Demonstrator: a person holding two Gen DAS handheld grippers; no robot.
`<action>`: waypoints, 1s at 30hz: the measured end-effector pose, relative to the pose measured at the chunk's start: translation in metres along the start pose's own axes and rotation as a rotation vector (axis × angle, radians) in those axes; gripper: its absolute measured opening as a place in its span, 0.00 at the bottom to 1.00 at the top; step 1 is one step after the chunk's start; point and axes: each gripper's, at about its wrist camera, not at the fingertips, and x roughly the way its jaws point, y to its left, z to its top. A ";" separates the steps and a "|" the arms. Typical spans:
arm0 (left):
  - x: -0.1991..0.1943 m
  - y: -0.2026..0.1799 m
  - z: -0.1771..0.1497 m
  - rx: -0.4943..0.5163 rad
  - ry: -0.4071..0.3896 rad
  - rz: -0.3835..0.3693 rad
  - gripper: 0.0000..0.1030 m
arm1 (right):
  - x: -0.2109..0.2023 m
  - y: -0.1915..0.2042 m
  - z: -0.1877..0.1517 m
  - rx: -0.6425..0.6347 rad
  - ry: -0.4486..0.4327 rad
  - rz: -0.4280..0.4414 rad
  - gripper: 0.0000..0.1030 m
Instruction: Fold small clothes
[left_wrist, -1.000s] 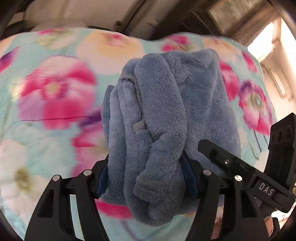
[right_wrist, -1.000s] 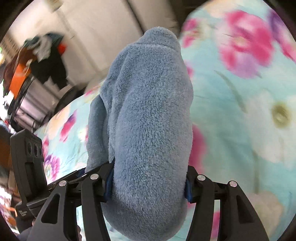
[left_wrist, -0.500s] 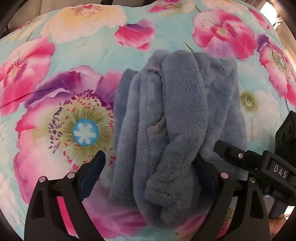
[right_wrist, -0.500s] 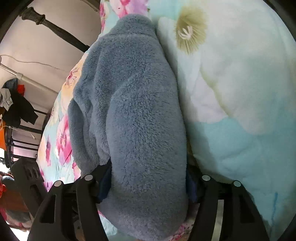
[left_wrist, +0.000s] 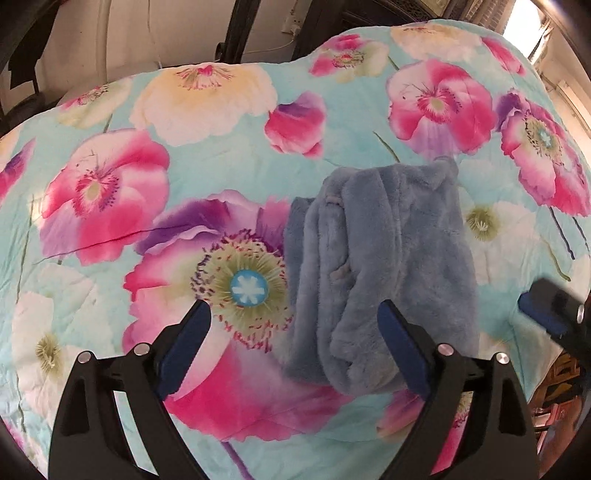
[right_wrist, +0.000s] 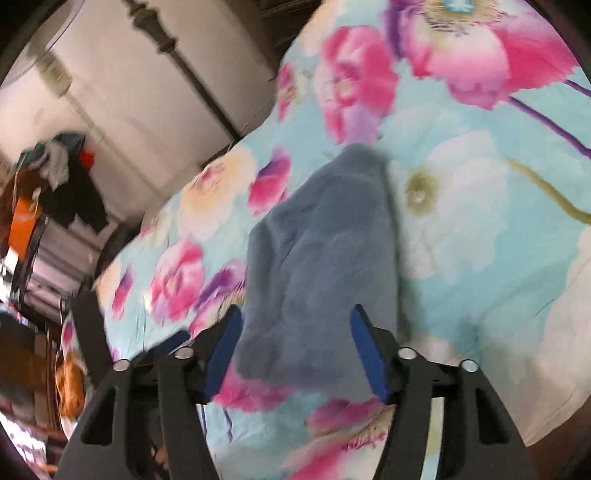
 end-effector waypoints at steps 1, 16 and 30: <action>0.004 -0.002 -0.002 0.009 0.007 0.002 0.86 | 0.004 0.002 -0.003 -0.012 0.020 0.000 0.54; 0.028 -0.010 -0.025 0.077 0.098 0.120 0.95 | 0.053 -0.040 -0.023 0.230 0.202 -0.006 0.68; -0.092 0.016 -0.080 0.128 -0.048 0.177 0.95 | -0.043 0.002 -0.052 0.280 0.039 0.028 0.83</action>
